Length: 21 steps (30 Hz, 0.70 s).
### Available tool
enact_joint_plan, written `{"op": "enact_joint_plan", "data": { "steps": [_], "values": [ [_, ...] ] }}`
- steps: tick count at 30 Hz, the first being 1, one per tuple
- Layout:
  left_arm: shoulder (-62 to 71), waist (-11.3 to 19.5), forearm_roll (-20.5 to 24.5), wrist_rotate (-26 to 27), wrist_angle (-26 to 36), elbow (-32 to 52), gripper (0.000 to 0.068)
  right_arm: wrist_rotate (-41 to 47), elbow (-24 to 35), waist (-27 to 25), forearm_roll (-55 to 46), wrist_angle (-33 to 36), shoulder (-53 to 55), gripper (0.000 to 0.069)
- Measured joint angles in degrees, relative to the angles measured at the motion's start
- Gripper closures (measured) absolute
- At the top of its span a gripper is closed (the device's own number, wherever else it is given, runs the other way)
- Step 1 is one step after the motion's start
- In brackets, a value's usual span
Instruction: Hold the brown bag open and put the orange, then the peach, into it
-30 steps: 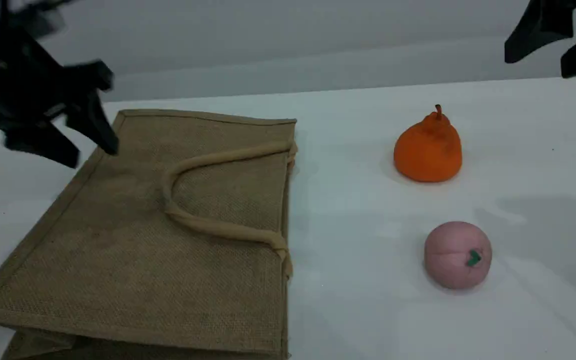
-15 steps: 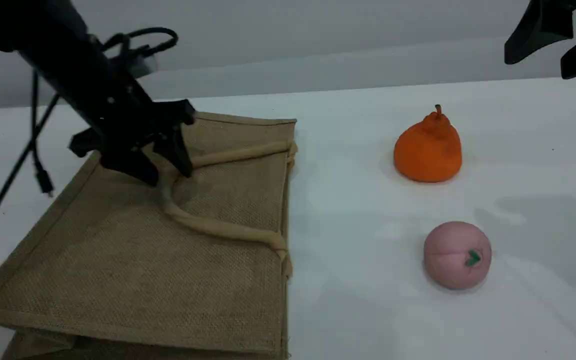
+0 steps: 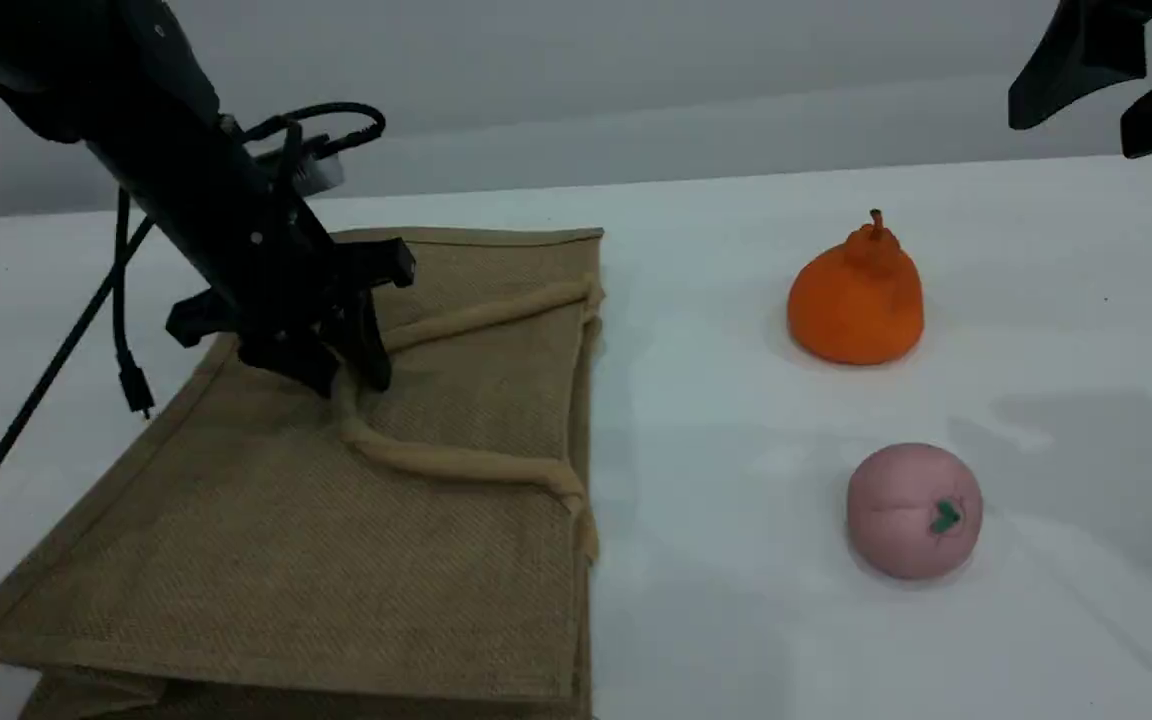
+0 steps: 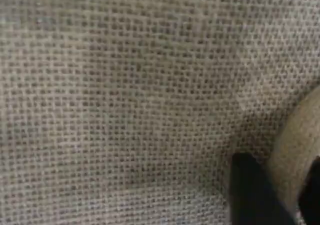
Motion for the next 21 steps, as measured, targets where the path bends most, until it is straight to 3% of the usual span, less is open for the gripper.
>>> {"op": "enact_joint_plan", "data": {
  "steps": [3, 4, 8, 18, 21],
  "values": [
    [0.0, 0.0, -0.2, 0.0, -0.1, 0.0, 0.0591, 0.0, 0.0, 0.0, 0.0, 0.0, 0.0, 0.0247],
    [0.0, 0.0, -0.2, 0.0, 0.0, 0.0, 0.0597, 0.0, 0.0, 0.0, 0.0, -0.3, 0.0, 0.0247],
    [-1.1, 0.0, 0.1, 0.3, 1.5, 0.1, 0.0597, 0.0, 0.1, 0.0, 0.0, -1.2, 0.0, 0.0247],
    [-14.7, 0.0, 4.8, 5.5, 20.7, -4.4, 0.0597, 0.0, 0.1, 0.0, 0.0, -2.8, 0.0, 0.0247],
    [-20.7, 0.0, 4.9, 7.9, 23.7, -4.4, 0.0597, 0.0, 0.1, 0.0, 0.0, -3.0, 0.0, 0.0254]
  ]
}}
